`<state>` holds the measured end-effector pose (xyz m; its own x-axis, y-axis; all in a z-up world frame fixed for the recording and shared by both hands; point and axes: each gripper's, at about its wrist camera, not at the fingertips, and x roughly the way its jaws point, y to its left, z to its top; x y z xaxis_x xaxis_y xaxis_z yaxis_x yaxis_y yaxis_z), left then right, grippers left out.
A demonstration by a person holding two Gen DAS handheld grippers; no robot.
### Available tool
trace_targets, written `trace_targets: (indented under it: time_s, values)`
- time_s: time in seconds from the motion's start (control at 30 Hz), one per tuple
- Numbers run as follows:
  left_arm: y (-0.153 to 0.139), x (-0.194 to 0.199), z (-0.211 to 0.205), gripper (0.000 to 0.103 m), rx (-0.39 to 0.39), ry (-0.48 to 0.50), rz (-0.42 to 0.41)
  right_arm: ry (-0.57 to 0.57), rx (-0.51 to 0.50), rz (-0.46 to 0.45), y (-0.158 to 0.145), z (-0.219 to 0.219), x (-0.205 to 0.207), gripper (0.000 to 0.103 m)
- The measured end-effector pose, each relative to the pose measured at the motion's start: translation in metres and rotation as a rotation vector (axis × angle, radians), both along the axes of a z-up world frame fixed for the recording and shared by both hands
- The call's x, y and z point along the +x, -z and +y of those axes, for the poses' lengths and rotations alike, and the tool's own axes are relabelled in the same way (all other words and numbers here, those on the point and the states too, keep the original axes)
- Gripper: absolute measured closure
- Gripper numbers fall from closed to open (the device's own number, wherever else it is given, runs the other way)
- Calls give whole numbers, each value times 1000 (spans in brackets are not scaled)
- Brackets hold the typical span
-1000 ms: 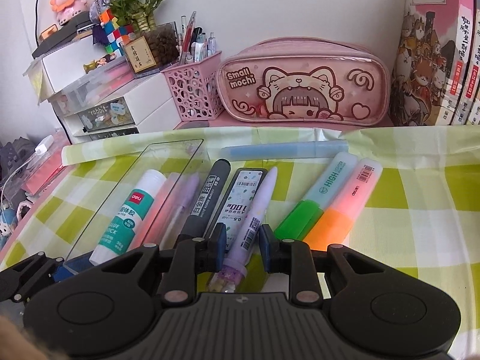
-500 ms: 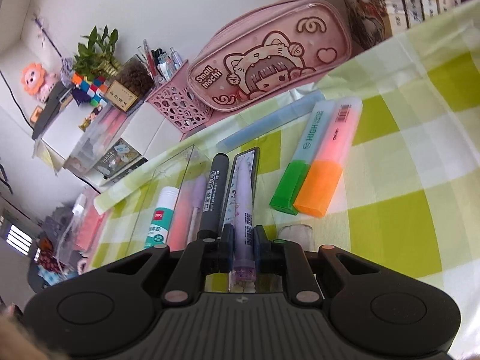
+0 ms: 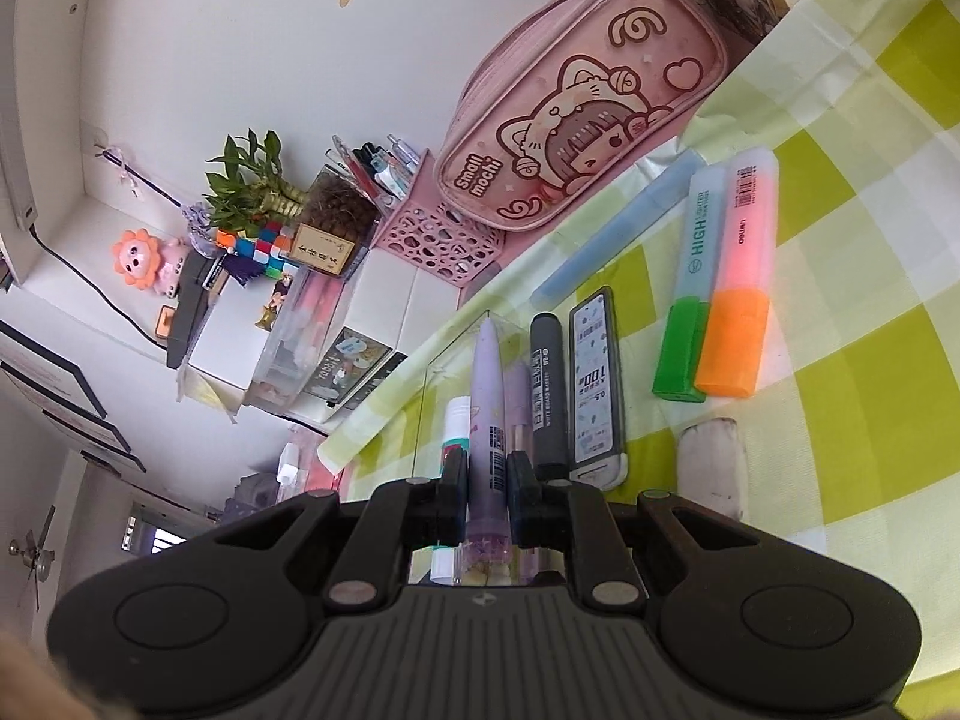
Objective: Organize stationery
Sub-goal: 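Carry the lilac pen over the clear box and lower it inside, then open the right gripper and withdraw it from the box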
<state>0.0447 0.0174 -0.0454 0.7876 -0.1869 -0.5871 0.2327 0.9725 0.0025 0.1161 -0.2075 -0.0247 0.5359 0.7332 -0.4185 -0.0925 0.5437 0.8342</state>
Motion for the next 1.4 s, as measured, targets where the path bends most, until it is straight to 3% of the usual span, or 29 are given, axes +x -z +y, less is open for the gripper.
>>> trace_targets:
  time_s: [0.3,0.73,1.03,1.4]
  values:
    - [0,0,0,25,0,0,0,4,-33,1,-1,22,-1,87]
    - [0,0,0,25,0,0,0,45,-201,-78,-14,48,1,86]
    - [0,0,0,25,0,-1,0,39,-215,-82,-17,49,-2,83]
    - [0,0,0,25,-1,0,0,111,-245,-62,-19,18,9,66]
